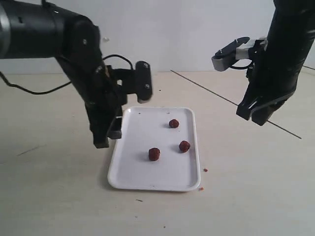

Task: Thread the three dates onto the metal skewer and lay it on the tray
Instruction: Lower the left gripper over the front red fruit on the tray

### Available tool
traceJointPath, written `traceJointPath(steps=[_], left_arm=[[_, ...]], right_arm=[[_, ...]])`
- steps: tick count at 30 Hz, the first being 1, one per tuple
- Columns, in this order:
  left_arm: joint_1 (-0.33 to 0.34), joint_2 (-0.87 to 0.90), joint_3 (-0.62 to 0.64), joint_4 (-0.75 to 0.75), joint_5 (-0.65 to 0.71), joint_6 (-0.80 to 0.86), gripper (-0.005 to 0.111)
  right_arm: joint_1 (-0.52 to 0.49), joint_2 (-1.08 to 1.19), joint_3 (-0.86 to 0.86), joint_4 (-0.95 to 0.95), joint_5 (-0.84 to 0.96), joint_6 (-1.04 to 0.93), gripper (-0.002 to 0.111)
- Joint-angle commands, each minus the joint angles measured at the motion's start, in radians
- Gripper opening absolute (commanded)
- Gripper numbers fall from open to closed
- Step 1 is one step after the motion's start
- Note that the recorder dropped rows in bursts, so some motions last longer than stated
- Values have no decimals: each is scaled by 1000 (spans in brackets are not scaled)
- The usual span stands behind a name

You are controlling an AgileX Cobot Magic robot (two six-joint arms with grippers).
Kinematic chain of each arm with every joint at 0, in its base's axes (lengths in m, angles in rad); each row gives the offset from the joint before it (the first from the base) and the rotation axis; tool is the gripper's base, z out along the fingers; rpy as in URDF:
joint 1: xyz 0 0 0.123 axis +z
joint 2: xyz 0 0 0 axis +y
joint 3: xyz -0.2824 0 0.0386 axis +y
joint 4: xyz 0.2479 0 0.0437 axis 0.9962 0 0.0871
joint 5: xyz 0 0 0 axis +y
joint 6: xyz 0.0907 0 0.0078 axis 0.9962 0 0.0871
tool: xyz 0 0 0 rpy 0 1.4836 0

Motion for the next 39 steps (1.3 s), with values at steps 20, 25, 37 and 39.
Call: traceJointPath(steps=[20,25,37,39], left_arm=[[-67,184,-133,-76,-87,71,55],[-67,210,-133,-119,-83,87,55],[-67,251,-133,-186,-83,116,55],[-67,261,-133,-186,-90,116,55]], right_arm=[[-57,-1,-10,-37,2,111,0],[-57,-1,-10,-15,-12,108,0],[-57,-1,-10,-11,-21,105,0],[-57,-1,-10,-11,-21,105,0]])
